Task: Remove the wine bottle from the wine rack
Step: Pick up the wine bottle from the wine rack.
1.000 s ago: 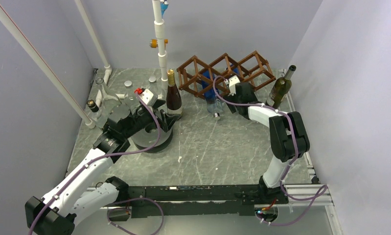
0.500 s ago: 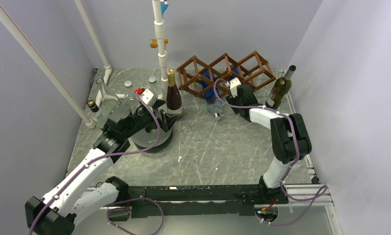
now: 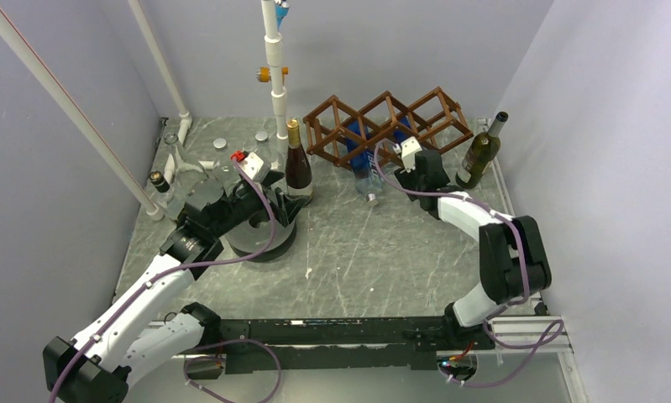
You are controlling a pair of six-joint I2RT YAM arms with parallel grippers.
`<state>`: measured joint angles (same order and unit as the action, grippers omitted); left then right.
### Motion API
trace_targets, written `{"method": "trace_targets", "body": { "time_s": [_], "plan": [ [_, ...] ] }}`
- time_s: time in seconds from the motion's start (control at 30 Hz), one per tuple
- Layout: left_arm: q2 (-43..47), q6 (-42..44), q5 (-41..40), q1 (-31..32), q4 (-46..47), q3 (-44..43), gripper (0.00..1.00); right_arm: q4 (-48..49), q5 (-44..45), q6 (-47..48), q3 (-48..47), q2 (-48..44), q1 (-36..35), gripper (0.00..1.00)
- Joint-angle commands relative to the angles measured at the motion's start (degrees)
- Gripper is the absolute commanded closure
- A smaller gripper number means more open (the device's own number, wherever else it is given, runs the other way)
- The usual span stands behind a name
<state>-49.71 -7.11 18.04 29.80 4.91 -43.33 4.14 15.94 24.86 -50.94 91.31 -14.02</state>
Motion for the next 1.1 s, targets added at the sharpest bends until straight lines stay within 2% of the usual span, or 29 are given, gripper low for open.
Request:
{"method": "trace_targets", "body": {
  "time_s": [0.0, 0.53, 0.7, 1.07],
  "plan": [
    [-0.02, 0.10, -0.14, -0.18, 1.37, -1.80, 0.01, -2.77, -2.98, -2.41, 0.98, -7.36, -0.21, 0.74],
    [-1.26, -0.73, 2.07, -0.18, 2.26, -1.50, 0.01, -12.40, -7.54, -6.98, 8.12, -21.91, 0.64, 0.82],
    [-1.35, -0.62, 3.09, -0.18, 2.67, -1.34, 0.01, -15.39, -9.15, -7.33, 7.62, -24.40, 1.83, 0.88],
    [-1.91, -0.72, 11.54, -0.18, 6.76, -0.23, 0.01, -23.72, -12.00, -7.10, 5.42, -29.68, 3.26, 0.96]
  ]
}}
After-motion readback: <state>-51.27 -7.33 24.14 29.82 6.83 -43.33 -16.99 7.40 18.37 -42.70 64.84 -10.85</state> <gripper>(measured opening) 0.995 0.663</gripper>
